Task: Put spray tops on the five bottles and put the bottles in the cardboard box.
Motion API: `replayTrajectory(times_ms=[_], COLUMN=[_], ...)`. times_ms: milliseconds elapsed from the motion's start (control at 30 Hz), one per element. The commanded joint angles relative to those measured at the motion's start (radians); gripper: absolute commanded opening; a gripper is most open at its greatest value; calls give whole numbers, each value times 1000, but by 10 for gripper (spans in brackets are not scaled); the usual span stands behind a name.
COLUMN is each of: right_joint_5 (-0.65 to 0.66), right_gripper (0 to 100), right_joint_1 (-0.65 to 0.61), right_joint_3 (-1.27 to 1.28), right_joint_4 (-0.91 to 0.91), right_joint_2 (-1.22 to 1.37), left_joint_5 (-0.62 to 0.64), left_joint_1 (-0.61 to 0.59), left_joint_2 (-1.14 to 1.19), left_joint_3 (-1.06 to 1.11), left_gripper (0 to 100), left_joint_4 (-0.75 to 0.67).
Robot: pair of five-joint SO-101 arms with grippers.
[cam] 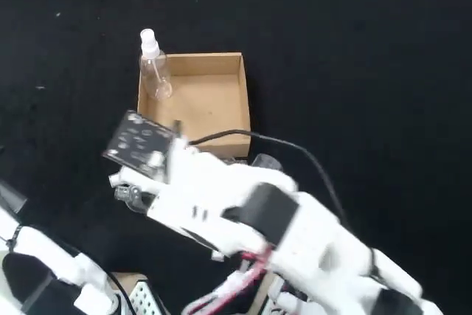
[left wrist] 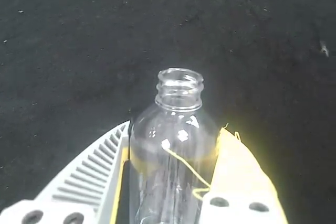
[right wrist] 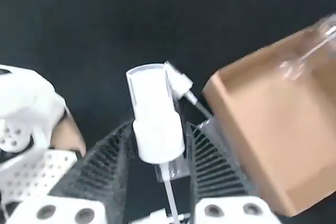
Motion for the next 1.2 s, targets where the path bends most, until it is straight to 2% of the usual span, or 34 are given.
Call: replayTrajectory(times_ms=[0,167,433,567,700,900,1033,1167], right_joint_5=[-6,-6,-17,-140,-242,-292,-342,-374], right_gripper=[64,64,64,64,64,64,64,64], right_joint_1=[17,61,318,399,480,499,502,502], right_joint_3=[-62,-102,-156,-153,-151,-150,-150,-150], right_joint_4=[-25,-35,-155,-249,-310,-445,-532,-543], right_joint_2=[-128,-242,-320,-329,-331,-326,-325,-331], left_joint_5=[9,9,5,5,3,3,3,3], left_joint_1=[62,180,312,375,435,567,653,696], left_joint_2=[-18,-18,-18,-68,-226,-437,-456,-459], left_joint_3=[4,74,79,94,165,298,340,346], left_gripper=[36,30,29,29,29,29,29,29], left_joint_4=[-3,-5,2,3,-6,-114,-157,-149])
